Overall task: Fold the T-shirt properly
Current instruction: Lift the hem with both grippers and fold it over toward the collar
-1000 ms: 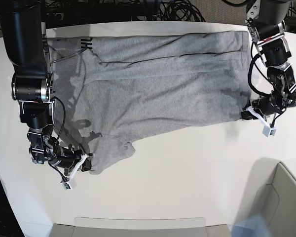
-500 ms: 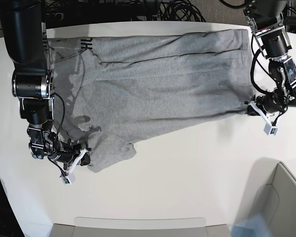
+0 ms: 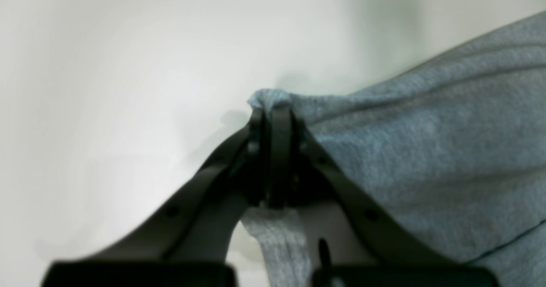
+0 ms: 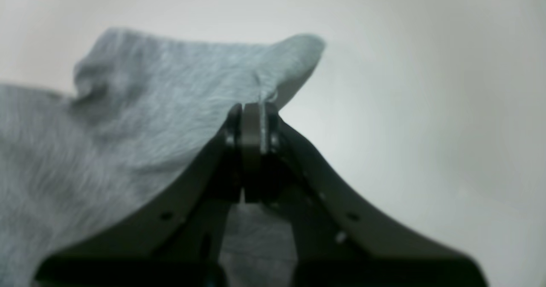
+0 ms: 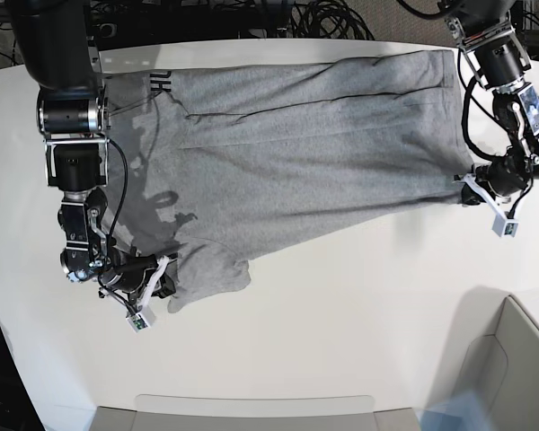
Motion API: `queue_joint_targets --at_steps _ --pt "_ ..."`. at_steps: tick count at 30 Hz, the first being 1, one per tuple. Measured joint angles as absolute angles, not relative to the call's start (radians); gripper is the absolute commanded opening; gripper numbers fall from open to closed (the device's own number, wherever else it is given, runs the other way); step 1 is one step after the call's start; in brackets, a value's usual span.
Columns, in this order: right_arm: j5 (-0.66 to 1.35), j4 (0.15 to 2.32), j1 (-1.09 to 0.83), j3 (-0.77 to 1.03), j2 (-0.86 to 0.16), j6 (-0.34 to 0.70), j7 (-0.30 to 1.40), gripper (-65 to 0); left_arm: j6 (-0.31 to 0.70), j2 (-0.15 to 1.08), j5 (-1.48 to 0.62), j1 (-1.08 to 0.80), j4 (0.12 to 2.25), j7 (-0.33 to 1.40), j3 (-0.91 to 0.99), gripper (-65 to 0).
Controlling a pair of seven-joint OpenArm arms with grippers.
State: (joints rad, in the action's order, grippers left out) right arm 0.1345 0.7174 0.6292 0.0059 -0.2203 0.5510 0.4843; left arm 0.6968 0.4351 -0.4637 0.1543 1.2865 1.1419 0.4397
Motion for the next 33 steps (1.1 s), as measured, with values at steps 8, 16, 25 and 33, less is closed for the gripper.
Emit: queue_joint_targets --at_steps 8,16,25,33 --pt "0.236 1.036 0.516 0.006 -0.25 0.551 0.642 -65.0 0.696 0.428 -0.463 0.155 1.292 1.149 0.44 -65.0" --pt "0.233 1.165 0.379 0.076 -0.243 0.55 0.675 -65.0 0.697 0.414 -0.459 0.07 1.473 1.182 0.442 -65.0" --pt "0.239 1.318 0.297 0.207 -0.28 0.55 0.752 -65.0 0.696 0.38 -0.462 0.012 1.512 1.203 0.44 -65.0" --pt "0.236 1.454 0.2 0.299 -0.304 0.553 0.81 -65.0 0.697 0.382 -0.464 -0.071 1.626 1.197 0.446 -65.0"
